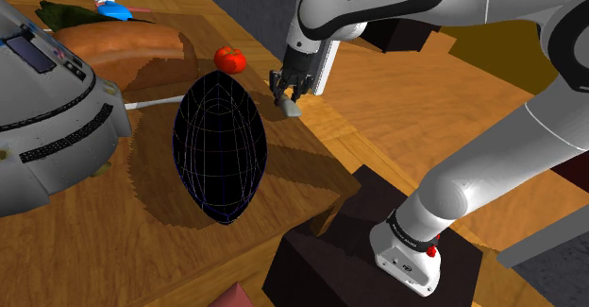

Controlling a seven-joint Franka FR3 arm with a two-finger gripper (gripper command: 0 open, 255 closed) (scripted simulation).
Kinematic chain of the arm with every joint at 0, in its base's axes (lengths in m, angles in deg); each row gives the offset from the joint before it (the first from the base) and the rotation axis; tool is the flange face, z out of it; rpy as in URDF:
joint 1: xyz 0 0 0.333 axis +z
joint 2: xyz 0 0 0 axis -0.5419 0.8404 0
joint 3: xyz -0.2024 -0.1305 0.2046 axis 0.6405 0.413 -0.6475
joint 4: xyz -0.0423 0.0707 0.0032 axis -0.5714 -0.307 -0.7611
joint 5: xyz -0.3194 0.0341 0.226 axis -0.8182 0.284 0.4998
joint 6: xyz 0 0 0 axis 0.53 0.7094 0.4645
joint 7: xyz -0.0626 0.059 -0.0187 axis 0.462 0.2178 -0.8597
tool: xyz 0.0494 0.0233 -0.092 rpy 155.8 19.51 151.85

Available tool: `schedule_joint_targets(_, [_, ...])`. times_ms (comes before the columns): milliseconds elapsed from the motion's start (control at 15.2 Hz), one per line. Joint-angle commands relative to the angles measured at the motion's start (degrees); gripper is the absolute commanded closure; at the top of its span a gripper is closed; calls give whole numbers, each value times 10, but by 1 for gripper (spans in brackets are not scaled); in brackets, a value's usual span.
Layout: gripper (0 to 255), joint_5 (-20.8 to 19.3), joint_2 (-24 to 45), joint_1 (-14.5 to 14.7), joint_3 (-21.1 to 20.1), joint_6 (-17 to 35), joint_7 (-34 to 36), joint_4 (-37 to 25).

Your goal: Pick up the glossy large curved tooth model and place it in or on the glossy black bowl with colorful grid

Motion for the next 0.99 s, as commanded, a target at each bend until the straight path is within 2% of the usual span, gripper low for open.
schedule_joint_targets(0, [255,0,0,0,0,0,0,0])
schedule_joint_targets(330, [255,0,0,0,0,0,0,0])
schedule_joint_targets(924, [255,-1,-19,-2,5,-70,6,-51])
